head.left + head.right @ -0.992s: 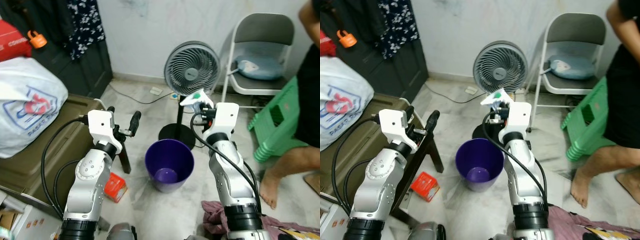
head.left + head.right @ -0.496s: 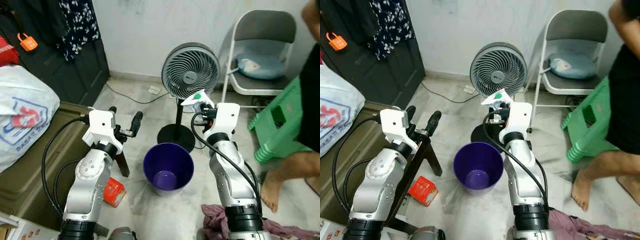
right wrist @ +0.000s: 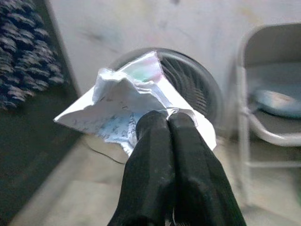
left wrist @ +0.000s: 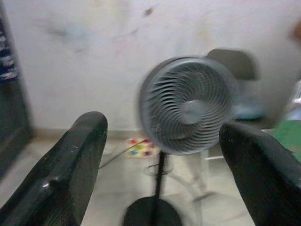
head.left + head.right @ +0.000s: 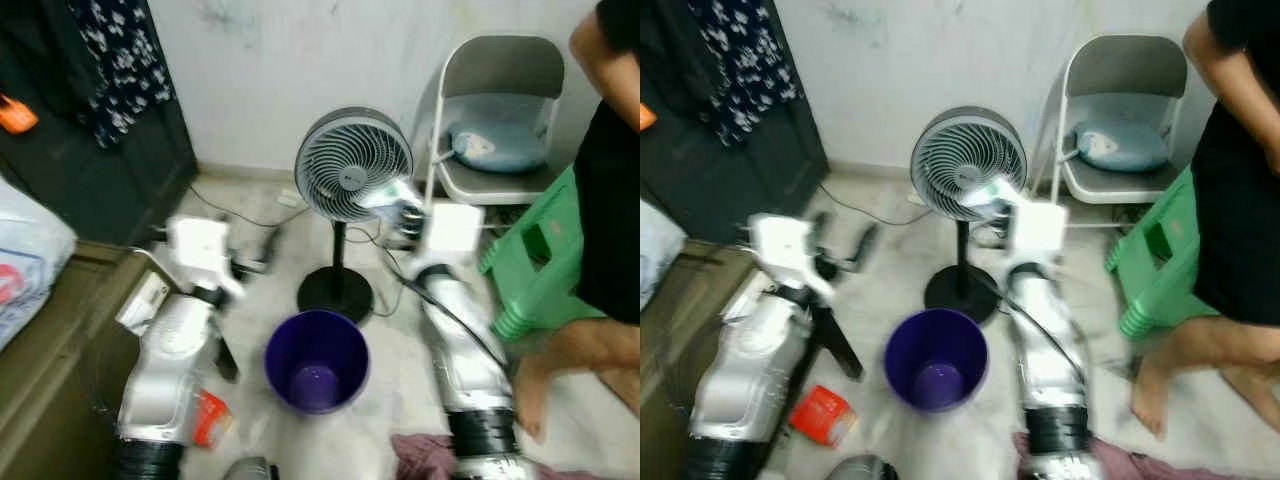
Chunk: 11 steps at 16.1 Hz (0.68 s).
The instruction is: Clean up the room
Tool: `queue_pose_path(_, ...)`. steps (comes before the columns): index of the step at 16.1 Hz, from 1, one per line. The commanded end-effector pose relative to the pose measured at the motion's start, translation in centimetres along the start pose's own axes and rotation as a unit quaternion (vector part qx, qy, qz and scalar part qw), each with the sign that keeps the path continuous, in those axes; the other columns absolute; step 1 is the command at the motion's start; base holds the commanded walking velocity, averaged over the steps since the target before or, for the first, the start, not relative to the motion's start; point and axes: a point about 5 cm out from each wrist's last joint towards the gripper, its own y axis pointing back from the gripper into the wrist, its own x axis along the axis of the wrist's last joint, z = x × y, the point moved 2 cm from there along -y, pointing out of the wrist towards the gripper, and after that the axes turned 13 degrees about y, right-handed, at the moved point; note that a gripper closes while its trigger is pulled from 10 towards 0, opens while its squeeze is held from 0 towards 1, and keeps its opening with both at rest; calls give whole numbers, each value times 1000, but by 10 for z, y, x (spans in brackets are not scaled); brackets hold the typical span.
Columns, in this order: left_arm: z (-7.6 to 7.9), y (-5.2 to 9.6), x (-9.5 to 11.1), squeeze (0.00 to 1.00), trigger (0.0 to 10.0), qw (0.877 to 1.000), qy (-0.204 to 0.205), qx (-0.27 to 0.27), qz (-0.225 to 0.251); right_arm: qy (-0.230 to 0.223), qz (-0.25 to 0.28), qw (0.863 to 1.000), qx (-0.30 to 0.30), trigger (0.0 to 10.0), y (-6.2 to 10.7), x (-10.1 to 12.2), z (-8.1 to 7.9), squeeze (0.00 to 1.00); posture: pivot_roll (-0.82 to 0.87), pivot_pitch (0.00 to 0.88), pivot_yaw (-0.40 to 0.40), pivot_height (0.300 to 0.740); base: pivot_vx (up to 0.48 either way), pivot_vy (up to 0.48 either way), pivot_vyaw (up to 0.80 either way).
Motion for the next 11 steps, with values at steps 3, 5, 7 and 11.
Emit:
queue_pose_path(3,6,-3,-1,0,10000,1000,0,-2,-5,12,-2,1000,-8,10000,-2,-2,8,0,21,22,24,740,0,0,0)
queue_pose_path(5,2,-2,3,0,10000,1000,-11,2,0,18,-4,1000,-14,10000,-8,-2,8,0,42,20,21,740,0,0,400)
queue_pose_path(7,-4,0,7,0,10000,999,-33,-7,1,10,-20,999,-40,10000,-13,-6,11,0,54,20,21,740,0,0,647)
queue_pose_path(11,-14,9,15,0,10000,998,-57,-11,2,6,-91,989,-117,10000,-13,-29,23,0,88,39,30,740,0,0,0)
